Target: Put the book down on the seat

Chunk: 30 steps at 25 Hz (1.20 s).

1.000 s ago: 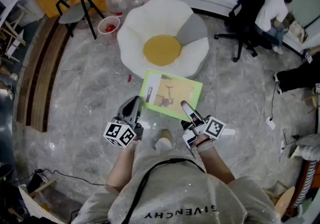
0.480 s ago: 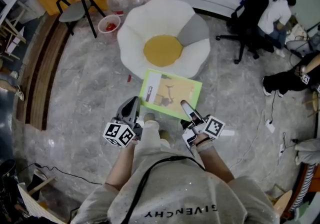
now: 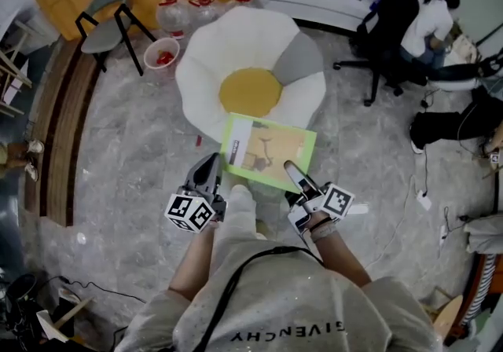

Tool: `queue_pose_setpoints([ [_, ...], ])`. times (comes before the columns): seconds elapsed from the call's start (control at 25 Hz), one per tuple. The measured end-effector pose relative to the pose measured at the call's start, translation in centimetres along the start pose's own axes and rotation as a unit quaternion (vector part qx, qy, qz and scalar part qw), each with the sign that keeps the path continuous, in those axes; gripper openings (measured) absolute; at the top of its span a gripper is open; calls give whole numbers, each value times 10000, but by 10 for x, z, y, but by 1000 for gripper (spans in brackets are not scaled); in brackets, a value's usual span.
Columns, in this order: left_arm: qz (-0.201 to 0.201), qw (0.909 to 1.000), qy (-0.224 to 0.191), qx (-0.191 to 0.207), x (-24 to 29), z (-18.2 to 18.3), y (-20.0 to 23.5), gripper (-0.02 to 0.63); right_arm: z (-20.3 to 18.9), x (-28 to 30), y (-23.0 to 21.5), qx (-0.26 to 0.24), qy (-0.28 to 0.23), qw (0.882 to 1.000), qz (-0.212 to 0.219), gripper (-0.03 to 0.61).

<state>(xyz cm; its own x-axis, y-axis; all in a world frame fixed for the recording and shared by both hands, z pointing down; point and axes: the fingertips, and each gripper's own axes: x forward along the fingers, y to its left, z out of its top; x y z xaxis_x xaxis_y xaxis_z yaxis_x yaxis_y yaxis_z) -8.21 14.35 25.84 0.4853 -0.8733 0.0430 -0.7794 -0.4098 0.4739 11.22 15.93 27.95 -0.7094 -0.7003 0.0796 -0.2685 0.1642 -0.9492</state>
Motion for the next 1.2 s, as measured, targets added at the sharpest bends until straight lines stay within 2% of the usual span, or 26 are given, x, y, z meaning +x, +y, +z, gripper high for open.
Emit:
queue_pose_setpoints([
  [0.48,-155,9995,268,-84,93,24,69,23,56,87,-27,45,-84,9997,-222,147],
  [0.68,-257,9992,298,-8,107,26,81,23,63,101,-32,33,-157,9997,-195,147],
  [0.88,-352,9985,403,-93,157,43,121,23,94,155,-41,39,-187,9995,-235,147],
  [1.2,-406,9977,514,-161,190,41,156,23,107,193,-57,70,-195,9995,-230,147],
])
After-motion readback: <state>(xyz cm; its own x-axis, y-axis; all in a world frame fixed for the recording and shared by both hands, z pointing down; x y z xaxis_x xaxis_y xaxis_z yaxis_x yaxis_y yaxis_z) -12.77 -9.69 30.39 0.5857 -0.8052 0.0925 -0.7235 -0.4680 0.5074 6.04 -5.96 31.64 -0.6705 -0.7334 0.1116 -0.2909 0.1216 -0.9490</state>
